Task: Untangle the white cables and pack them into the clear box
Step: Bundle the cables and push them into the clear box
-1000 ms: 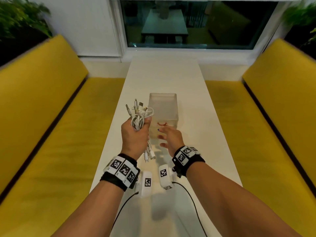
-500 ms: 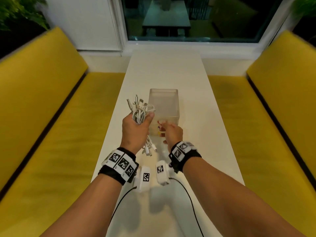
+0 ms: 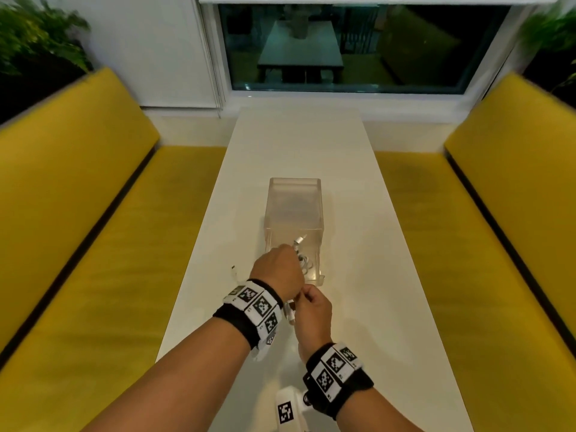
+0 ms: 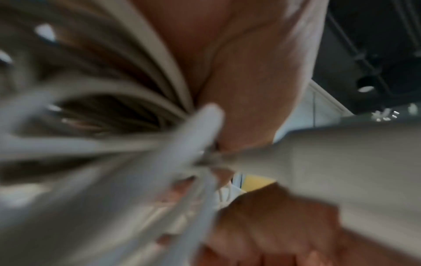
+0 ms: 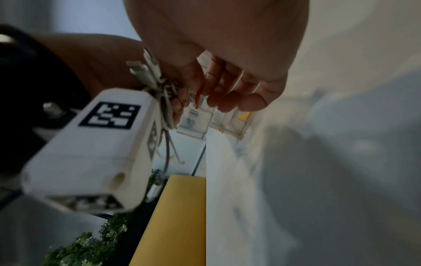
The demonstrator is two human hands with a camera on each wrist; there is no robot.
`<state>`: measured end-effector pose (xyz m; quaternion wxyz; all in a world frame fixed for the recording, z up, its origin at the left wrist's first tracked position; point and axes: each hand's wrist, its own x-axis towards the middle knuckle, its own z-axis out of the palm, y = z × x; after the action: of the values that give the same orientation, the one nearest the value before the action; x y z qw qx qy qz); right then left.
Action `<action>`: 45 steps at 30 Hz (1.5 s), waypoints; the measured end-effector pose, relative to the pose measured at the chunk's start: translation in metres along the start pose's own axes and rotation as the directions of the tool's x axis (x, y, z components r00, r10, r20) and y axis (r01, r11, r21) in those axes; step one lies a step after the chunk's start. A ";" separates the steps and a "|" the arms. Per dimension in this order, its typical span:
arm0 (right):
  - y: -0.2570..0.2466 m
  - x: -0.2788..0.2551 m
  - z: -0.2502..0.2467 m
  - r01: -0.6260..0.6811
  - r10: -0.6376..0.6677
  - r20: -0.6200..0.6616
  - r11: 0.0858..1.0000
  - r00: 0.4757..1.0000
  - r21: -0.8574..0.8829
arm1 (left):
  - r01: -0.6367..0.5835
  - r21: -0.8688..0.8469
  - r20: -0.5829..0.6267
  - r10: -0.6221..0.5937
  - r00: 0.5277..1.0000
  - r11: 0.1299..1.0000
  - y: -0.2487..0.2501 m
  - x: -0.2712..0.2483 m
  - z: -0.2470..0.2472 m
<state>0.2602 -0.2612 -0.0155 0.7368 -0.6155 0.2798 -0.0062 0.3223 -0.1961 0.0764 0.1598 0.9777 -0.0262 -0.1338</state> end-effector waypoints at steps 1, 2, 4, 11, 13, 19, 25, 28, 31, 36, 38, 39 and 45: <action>0.000 0.000 0.000 -0.007 0.007 0.004 1.000 1.000 0.004 | -0.029 0.092 0.019 0.028 0.999 0.995 0.005 0.001 0.000; -0.001 -0.001 0.000 -0.010 0.010 0.010 1.000 1.000 0.011 | -0.049 0.165 0.028 0.045 0.999 0.985 0.008 0.003 0.000; -0.003 -0.003 0.001 -0.017 0.017 0.021 0.999 1.000 0.028 | -0.052 0.234 0.032 0.046 0.998 0.971 0.013 0.015 0.000; -0.008 -0.006 0.003 -0.039 0.037 0.052 0.998 0.998 0.047 | 0.183 0.120 -0.043 -0.179 0.983 0.976 0.019 0.056 0.007; -0.008 -0.006 0.003 -0.050 0.047 0.051 0.997 0.998 0.063 | 0.197 0.041 -0.062 -0.195 0.979 0.979 0.018 0.056 0.008; -0.013 -0.008 0.003 -0.073 0.069 0.043 0.993 0.997 0.094 | -0.011 0.046 -0.159 0.019 0.987 0.999 0.010 0.037 0.011; -0.022 -0.004 0.003 -0.097 0.094 0.025 0.982 0.995 0.164 | -0.151 0.138 -0.195 0.177 0.965 0.979 0.006 0.028 0.016; -0.024 -0.005 0.002 -0.088 0.084 0.032 0.978 0.996 0.187 | -0.155 0.183 -0.229 0.195 0.954 0.971 0.002 0.030 0.018; -0.022 -0.004 0.004 -0.086 0.085 0.014 0.978 0.996 0.192 | -0.128 0.334 -0.237 0.214 0.948 0.934 0.001 0.031 0.018; -0.027 -0.003 0.002 -0.100 0.100 0.010 0.969 0.995 0.225 | -0.153 0.278 -0.178 0.207 0.962 0.948 0.002 0.027 0.018; -0.029 -0.004 0.001 -0.098 0.097 0.017 0.969 0.995 0.226 | -0.202 0.257 -0.158 0.247 0.956 0.945 -0.003 0.023 0.019; -0.029 -0.005 0.001 -0.097 0.095 0.019 0.970 0.995 0.222 | -0.224 0.249 -0.159 0.268 0.950 0.942 -0.005 0.020 0.019; -0.029 -0.007 0.003 -0.092 0.091 0.015 0.964 0.996 0.251 | -0.285 0.101 -0.216 0.300 0.929 0.953 -0.010 0.015 0.015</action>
<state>0.2654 -0.2636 0.0143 0.8088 -0.5035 0.3037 -0.0068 0.3330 -0.1923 0.0557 0.1463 0.9766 -0.1576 0.0059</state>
